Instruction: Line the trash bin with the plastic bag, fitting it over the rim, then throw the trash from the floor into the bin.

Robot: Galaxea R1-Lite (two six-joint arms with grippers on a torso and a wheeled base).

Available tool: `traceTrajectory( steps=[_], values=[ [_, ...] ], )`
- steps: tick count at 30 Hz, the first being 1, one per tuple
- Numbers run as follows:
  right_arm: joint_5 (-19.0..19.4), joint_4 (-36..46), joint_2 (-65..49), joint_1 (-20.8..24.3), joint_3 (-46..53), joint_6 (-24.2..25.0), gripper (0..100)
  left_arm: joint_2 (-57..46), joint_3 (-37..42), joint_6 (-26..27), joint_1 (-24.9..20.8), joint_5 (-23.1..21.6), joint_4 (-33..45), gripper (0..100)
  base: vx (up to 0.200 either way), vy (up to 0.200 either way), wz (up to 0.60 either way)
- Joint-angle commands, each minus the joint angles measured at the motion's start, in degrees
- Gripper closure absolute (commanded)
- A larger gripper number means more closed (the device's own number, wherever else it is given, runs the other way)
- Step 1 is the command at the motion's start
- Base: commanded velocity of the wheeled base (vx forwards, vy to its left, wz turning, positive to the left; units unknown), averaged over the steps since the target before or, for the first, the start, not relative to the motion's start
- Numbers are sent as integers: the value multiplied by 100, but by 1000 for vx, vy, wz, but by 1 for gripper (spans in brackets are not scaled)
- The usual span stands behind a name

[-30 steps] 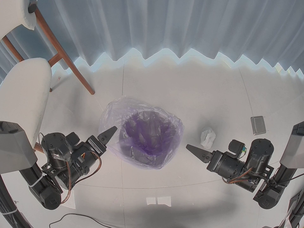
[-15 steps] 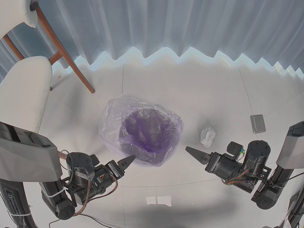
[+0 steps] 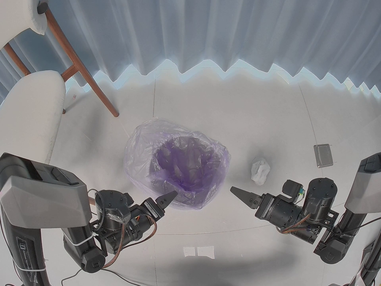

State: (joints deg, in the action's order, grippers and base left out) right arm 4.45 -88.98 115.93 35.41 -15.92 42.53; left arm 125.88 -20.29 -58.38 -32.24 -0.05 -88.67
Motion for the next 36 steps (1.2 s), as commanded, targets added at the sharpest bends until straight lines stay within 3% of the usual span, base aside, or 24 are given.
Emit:
traceTrajectory(
  steps=[1,2,20,27,36],
  values=[
    [3,-93,52,9,1,1,0,209,-221,-7,43,5,-1,0,0,0,0],
    [-6,-93,61,9,1,1,0,209,-213,-7,52,5,-1,100,0,0,0],
    [-6,-93,123,-8,-16,9,0,367,-125,11,8,102,8,100,0,0,0],
    [-6,-93,131,-35,-25,9,0,640,112,178,-54,523,-1,100,0,0,0],
    [-6,-93,210,-35,-25,18,0,930,315,319,-54,515,8,100,0,0,0]
  ],
)
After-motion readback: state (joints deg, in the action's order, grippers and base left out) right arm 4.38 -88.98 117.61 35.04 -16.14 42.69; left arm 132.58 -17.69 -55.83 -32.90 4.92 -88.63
